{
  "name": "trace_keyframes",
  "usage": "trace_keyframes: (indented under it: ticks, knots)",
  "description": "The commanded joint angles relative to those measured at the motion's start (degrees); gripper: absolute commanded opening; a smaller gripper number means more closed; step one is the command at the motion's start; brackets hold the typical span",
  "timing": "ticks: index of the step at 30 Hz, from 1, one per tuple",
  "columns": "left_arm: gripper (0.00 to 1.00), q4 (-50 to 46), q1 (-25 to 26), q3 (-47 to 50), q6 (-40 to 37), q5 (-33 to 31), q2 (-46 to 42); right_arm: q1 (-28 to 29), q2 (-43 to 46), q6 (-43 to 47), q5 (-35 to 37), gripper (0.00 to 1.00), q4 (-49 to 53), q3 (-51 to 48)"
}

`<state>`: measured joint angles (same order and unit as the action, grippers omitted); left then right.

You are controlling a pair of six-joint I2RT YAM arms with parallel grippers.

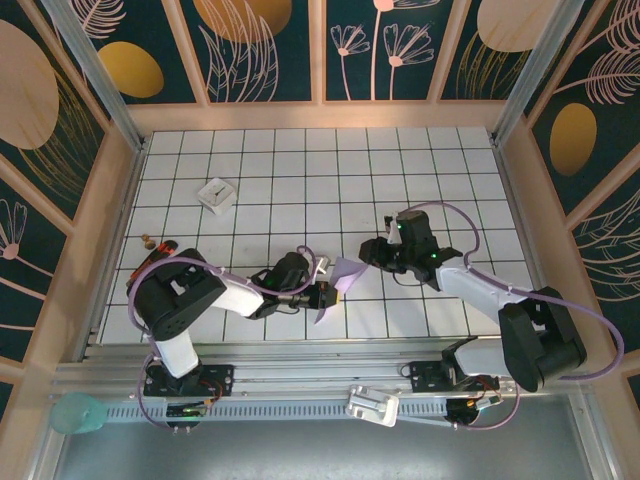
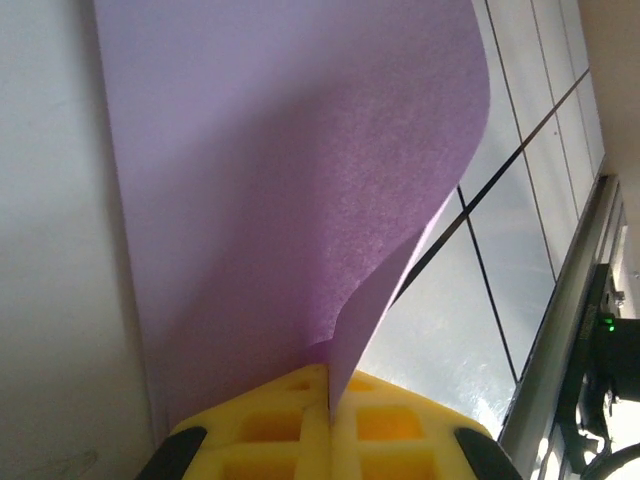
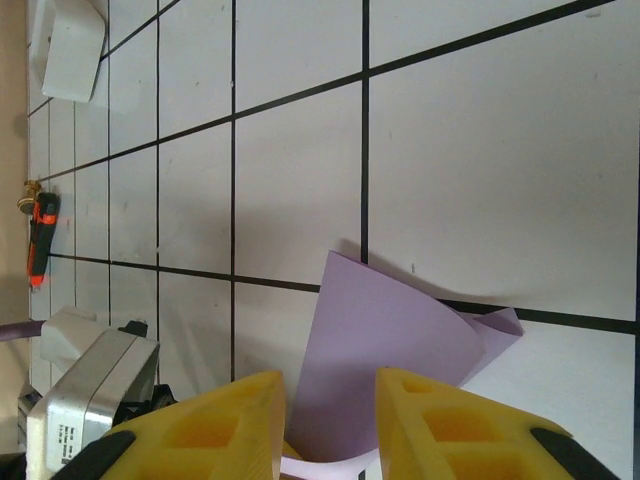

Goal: Fold a paper plane with a square sheet of paper (pick it up from the middle)
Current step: Fold the wing for the fifth time at the center of the table.

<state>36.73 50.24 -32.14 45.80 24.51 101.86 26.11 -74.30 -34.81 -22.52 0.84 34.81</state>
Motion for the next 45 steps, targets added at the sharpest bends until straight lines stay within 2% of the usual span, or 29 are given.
trace_keyframes:
  ticks: [1, 10, 17, 26, 34, 45]
  knots:
    - [0.0, 3.06, -0.64, -0.26, 1.84, 2.39, 1.45, -0.38, -0.23, 1.41, -0.03, 0.3, 0.59, -1.01]
    - [0.0, 3.65, -1.69, -0.79, 3.82, 5.08, 2.25, -0.38, 0.03, 4.38, -0.49, 0.3, 0.23, -2.42]
    - [0.0, 7.2, -2.94, -0.69, 9.64, 9.57, 4.64, -0.02, -1.02, 7.81, -2.5, 0.31, 0.73, -2.94]
    - [0.0, 6.25, -3.58, -2.33, 11.28, 12.64, 5.99, 2.04, -2.34, 8.85, -3.68, 0.31, -0.03, -3.23]
    - [0.0, 6.32, -4.4, -2.4, 12.88, 13.98, 7.03, 2.53, -0.9, 9.92, -6.54, 0.29, -1.67, -4.72]
    - [0.0, 5.56, -5.11, -2.83, 14.27, 15.52, 9.03, 7.26, -4.69, 7.04, -10.43, 0.22, -8.79, -5.02]
